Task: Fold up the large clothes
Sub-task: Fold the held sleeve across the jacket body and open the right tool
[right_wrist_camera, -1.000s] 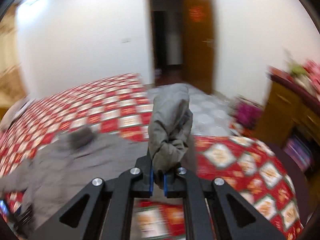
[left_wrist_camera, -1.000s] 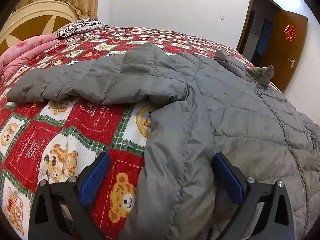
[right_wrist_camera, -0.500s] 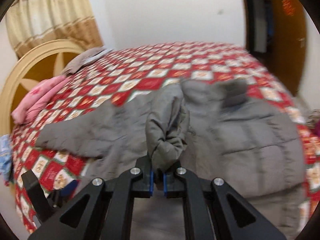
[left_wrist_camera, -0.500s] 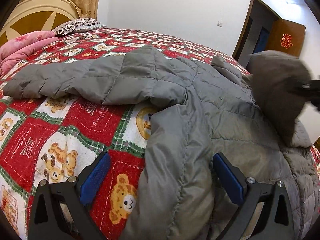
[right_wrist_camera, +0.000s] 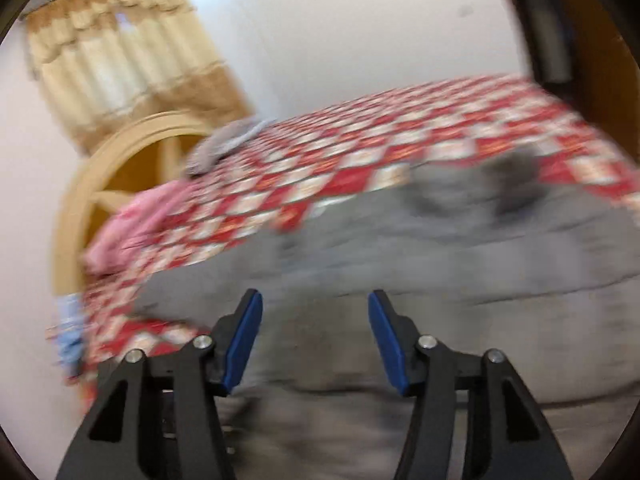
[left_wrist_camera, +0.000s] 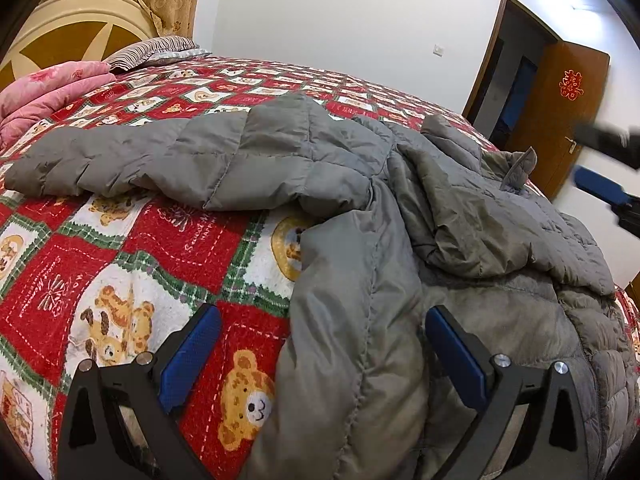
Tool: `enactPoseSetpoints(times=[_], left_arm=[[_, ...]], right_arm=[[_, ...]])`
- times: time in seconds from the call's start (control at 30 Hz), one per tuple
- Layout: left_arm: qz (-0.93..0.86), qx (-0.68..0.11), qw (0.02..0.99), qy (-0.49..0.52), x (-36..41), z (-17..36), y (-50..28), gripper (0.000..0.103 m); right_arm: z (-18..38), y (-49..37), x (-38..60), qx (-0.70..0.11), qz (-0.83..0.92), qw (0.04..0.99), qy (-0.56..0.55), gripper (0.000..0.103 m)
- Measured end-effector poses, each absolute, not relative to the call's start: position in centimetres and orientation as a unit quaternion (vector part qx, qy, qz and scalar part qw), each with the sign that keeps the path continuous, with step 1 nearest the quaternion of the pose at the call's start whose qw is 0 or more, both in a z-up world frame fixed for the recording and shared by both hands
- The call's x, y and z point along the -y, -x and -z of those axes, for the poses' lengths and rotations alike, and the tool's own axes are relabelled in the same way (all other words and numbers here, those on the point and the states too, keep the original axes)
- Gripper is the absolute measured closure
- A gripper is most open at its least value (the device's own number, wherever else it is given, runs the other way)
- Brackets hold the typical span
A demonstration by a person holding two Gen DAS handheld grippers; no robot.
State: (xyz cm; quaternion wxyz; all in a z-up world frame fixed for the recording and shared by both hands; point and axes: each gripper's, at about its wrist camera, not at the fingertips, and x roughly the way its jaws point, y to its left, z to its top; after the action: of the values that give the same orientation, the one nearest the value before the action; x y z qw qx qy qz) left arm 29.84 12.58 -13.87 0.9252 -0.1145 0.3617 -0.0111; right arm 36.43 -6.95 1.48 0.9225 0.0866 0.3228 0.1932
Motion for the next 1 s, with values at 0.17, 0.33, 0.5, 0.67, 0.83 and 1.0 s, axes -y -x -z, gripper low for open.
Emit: enactPoseSetpoints(times=[0.17,0.33,0.5,0.67,0.83,1.0], left_arm=[[0.002,-0.371,0.923,0.101,-12.2,13.9,-30.1,0.001],[-0.012,-0.385,0.919,0.081,-11.5,13.9,-30.4,0.001],[-0.017,-0.437,0.898,0.052,-10.9,12.6,-31.4,0.001],[-0.004,-0.371,0.924,0.087,-10.0,6.2,-32.0,0.001],[-0.028,-0.385,0.922,0.044,-6.1,6.2,-36.8,0.001],[-0.076,-0.430,0.900,0.023,-4.8,11.3,-40.4,0.001]], right_arm=[[1.6,-38.9,13.6,-0.379,0.014,0.925,0.030,0.072],[6.7,-39.2,21.4,-0.429,0.082,0.898,-0.051,0.075],[5.3,-37.9,23.0,-0.405,0.079,0.907,-0.080,0.078],[0.6,-38.4,23.9,-0.338,0.070,0.935,-0.086,0.074],[2.1,-43.3,24.0,-0.365,0.077,0.925,-0.077,0.074],[6.8,-42.2,26.7,-0.397,0.096,0.905,-0.116,0.076]])
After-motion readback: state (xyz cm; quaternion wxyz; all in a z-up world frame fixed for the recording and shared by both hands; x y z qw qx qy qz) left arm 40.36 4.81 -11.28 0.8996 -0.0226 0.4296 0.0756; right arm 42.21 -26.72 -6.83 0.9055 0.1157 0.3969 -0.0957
